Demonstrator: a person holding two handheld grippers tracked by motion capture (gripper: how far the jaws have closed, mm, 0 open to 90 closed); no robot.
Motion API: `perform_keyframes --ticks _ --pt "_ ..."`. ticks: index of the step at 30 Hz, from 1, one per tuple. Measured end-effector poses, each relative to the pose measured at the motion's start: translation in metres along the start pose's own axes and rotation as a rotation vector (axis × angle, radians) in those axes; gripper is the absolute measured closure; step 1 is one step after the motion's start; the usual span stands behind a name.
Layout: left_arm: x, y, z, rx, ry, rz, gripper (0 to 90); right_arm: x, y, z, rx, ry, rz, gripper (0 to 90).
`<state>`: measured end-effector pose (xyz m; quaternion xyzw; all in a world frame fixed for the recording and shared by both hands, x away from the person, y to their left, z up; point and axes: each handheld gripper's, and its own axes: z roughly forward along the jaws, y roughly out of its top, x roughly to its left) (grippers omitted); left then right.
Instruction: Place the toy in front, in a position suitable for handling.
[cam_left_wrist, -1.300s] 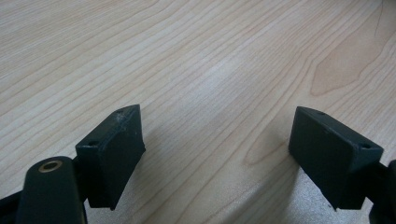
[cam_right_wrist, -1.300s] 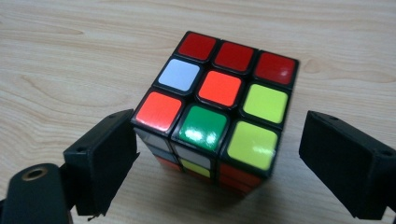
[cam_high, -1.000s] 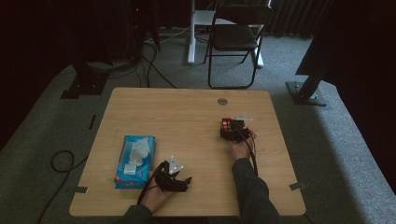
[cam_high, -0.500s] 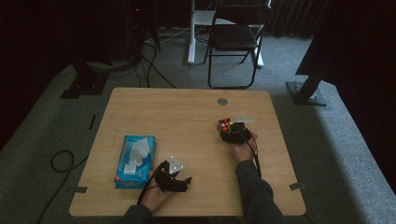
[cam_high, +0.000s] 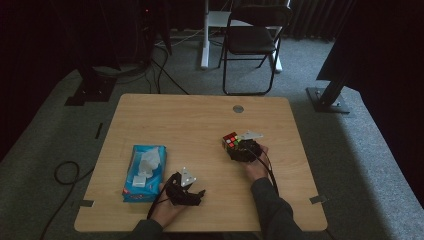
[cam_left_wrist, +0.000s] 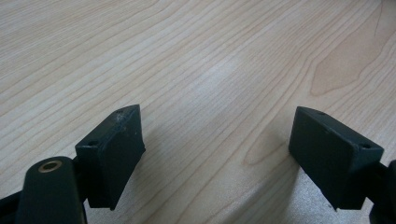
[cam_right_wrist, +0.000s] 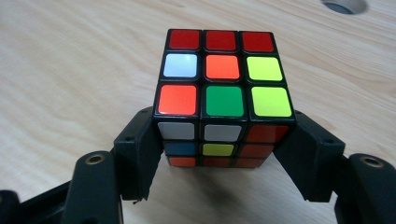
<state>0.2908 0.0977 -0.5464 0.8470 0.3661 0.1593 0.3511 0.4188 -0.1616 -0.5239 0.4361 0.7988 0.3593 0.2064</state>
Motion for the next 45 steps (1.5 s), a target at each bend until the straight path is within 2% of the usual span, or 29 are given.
perform_keyframes --ticks 7,8,9,14,23,28,30,38,45 --pt "0.000 0.000 0.000 -0.001 0.000 -0.002 17.9 0.018 0.000 -0.004 -0.018 0.064 -0.093 34.3" --pt "0.000 0.000 0.000 -0.001 0.000 -0.002 17.9 0.024 -0.001 -0.005 -0.024 0.090 -0.122 34.3" --pt "0.000 0.000 0.000 -0.001 0.000 -0.002 17.9 0.024 -0.001 -0.005 -0.024 0.090 -0.122 34.3" --pt "0.000 0.000 0.000 0.000 0.000 0.001 17.9 0.034 -0.001 -0.008 -0.037 0.151 -0.172 34.3" --pt "0.000 0.000 0.000 -0.002 0.000 -0.002 17.8 0.046 -0.006 -0.014 -0.043 0.249 -0.231 34.3" --pt "0.000 0.000 0.000 -0.002 0.000 -0.002 17.9 0.048 -0.008 -0.016 -0.041 0.265 -0.252 34.3" --pt "0.000 0.000 0.000 -0.001 0.000 -0.002 17.9 0.050 -0.009 -0.017 -0.046 0.290 -0.267 34.3" --pt "0.000 0.000 0.000 -0.002 0.000 -0.002 17.8 0.052 -0.013 -0.018 -0.029 0.316 -0.310 34.3" --pt "0.000 0.000 0.000 -0.001 0.000 -0.001 17.9 0.048 -0.019 -0.017 -0.023 0.322 -0.289 33.9"
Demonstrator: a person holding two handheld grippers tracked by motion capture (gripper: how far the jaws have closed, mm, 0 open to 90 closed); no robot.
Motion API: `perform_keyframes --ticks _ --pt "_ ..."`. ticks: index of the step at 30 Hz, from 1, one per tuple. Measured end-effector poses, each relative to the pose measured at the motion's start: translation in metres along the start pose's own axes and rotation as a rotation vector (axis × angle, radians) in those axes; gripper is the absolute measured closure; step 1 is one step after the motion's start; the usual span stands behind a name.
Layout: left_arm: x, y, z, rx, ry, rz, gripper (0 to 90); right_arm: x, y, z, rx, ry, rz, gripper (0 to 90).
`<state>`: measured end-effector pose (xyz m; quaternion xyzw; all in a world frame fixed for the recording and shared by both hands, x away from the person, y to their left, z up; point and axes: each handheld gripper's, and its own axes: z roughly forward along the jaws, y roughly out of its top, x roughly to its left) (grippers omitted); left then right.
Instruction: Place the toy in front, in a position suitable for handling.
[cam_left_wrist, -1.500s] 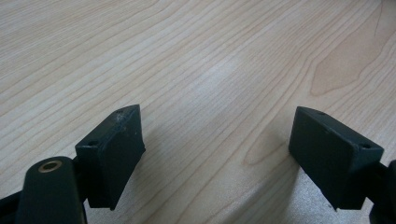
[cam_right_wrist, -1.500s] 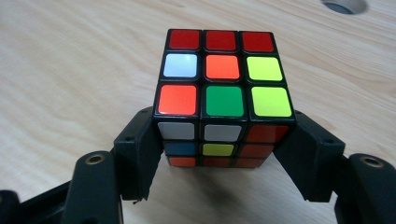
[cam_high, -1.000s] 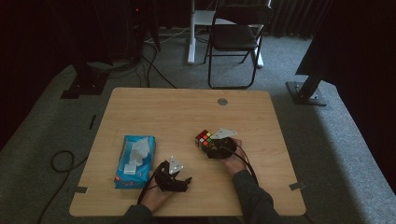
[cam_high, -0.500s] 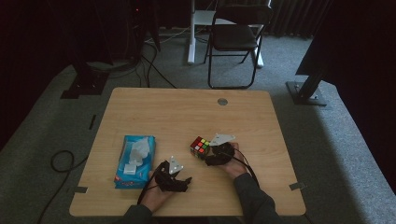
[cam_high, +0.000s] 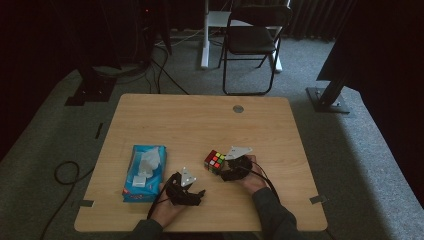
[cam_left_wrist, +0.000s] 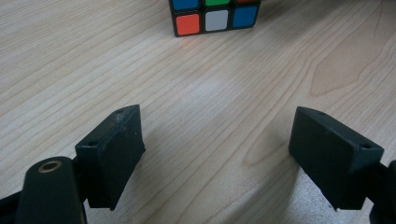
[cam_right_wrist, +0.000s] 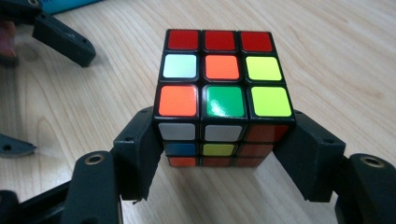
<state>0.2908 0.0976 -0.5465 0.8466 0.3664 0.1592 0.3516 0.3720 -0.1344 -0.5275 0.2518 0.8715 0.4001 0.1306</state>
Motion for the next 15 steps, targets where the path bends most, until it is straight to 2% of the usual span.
perform_keyframes --ticks 3,8,9,15 --pt "0.000 0.000 0.000 0.000 0.000 0.000 17.9 0.000 -0.003 -0.001 -0.006 -0.004 0.009 33.1" --pt "0.000 0.000 0.000 0.000 -0.001 0.001 17.8 -0.001 -0.008 0.000 0.019 -0.013 0.016 27.1" --pt "0.000 0.000 0.000 0.000 -0.005 0.005 17.8 -0.001 -0.011 0.002 0.037 -0.018 0.012 26.8" --pt "0.000 -0.001 -0.001 -0.003 -0.010 0.008 18.1 -0.003 -0.017 0.004 0.045 -0.019 0.034 26.7"
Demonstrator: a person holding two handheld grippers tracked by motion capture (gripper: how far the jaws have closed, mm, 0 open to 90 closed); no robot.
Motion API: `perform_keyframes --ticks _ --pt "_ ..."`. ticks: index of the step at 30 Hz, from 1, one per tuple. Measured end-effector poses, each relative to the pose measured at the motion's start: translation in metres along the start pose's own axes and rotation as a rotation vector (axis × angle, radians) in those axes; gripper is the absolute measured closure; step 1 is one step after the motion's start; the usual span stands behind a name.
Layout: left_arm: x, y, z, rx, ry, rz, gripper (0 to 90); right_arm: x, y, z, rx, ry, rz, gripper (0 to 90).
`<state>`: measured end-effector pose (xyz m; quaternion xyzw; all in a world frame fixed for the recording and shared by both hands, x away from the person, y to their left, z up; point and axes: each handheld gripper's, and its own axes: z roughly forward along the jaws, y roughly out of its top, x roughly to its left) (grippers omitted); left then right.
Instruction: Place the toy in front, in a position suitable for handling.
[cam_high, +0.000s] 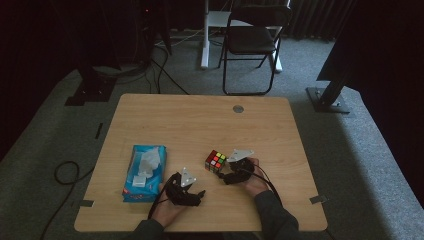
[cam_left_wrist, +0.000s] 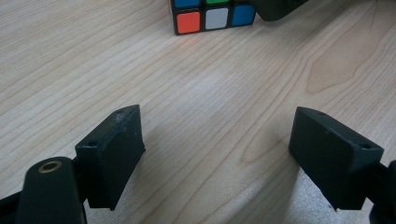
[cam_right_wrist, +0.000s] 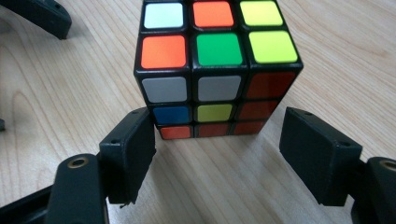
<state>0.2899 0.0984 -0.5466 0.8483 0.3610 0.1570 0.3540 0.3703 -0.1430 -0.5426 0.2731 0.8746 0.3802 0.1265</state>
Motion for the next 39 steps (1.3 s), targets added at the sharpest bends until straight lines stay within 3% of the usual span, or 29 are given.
perform_keyframes --ticks 6,12,20,39 --pt "0.002 0.001 -0.003 0.003 0.006 -0.017 30.3 0.001 -0.003 0.003 0.014 0.002 0.008 25.9" --pt "0.002 0.004 -0.006 0.005 -0.036 -0.035 35.7 0.000 -0.004 0.003 0.005 0.006 0.009 25.7" --pt "-0.004 0.009 -0.015 -0.018 -0.063 0.000 37.9 -0.001 -0.006 0.003 -0.006 0.010 0.009 25.8" --pt "0.003 0.021 -0.045 -0.092 -0.072 -0.027 36.4 0.000 -0.006 0.003 -0.006 0.009 0.008 25.8"
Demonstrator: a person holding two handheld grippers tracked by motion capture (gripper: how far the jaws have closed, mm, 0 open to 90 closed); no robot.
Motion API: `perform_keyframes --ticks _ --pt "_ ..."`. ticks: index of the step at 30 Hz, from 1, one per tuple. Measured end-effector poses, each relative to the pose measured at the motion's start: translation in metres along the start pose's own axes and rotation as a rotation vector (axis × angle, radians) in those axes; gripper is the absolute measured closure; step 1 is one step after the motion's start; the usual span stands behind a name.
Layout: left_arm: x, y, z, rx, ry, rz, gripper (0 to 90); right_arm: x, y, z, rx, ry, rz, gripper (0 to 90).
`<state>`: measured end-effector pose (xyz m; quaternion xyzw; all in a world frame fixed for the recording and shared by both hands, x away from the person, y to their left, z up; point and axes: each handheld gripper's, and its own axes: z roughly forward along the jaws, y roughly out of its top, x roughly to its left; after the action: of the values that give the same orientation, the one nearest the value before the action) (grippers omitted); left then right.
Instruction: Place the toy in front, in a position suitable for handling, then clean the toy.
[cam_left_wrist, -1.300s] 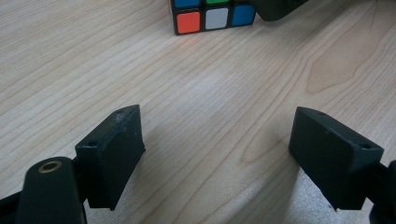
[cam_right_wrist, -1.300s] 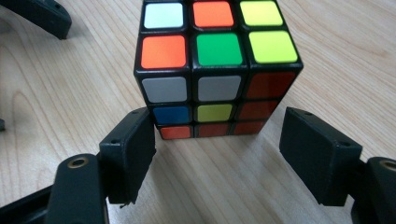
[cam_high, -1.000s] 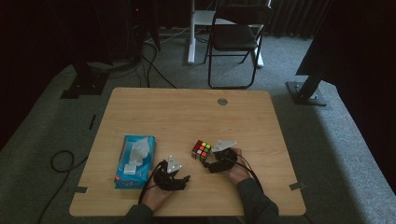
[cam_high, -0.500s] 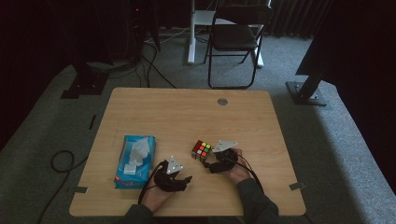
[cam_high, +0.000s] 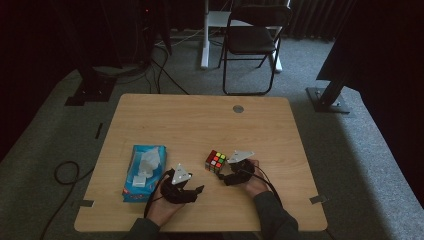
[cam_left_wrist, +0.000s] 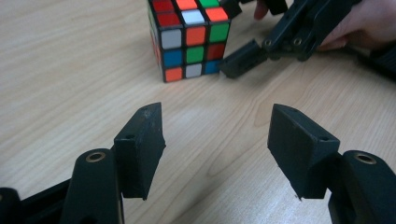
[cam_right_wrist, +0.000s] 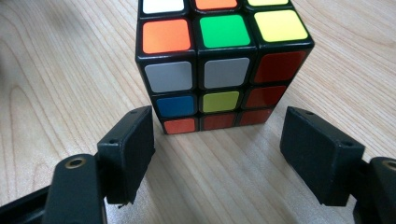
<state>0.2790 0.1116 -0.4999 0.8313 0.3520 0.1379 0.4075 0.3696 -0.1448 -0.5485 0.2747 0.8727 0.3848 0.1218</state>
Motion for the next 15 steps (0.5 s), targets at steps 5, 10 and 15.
perform_keyframes --ticks 5,10,15 --pt "0.004 0.002 -0.008 -0.003 0.030 -0.005 36.3 0.000 0.000 0.000 0.000 0.000 0.000 25.8" --pt "0.008 0.006 -0.020 -0.028 0.054 -0.015 35.8 0.000 0.000 0.000 0.000 0.000 0.000 25.8" --pt "0.013 0.010 -0.030 -0.035 0.092 -0.013 35.5 0.000 0.000 0.000 0.000 0.000 0.000 25.8"
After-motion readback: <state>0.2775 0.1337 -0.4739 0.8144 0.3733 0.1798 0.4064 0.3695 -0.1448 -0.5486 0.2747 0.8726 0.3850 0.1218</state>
